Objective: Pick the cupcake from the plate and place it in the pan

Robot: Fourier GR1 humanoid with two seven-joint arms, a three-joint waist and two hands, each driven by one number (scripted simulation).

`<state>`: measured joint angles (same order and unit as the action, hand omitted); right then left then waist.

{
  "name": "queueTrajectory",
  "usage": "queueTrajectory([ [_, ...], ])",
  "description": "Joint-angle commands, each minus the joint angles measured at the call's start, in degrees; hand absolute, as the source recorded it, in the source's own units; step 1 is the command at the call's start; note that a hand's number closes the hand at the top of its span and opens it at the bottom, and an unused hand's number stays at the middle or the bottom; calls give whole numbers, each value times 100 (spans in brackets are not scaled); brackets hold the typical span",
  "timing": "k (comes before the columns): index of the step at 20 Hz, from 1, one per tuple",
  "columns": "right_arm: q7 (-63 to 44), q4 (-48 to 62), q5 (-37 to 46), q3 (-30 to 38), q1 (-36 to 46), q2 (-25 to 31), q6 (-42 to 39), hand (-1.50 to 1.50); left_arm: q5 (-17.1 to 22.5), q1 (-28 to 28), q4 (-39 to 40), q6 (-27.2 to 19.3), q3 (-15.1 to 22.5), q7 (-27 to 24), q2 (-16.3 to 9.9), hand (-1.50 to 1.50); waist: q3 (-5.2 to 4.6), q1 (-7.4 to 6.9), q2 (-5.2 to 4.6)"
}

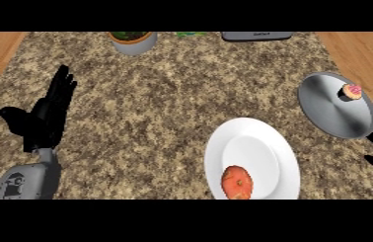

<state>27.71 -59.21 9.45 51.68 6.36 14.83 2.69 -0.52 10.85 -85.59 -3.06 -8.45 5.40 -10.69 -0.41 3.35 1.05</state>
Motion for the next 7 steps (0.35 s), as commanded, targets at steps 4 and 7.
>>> queueTrajectory([
  [4,-1097,-3066,-79,-449,-1494,-1373,-352,-150,-24,38,59,27,65,-175,65,0,13,-137,-64],
  [7,-1819,-4210,-213,-859,-2103,-1459,-123,-150,-115,24,99,-68,118,-208,141,0,17,-160,-75],
])
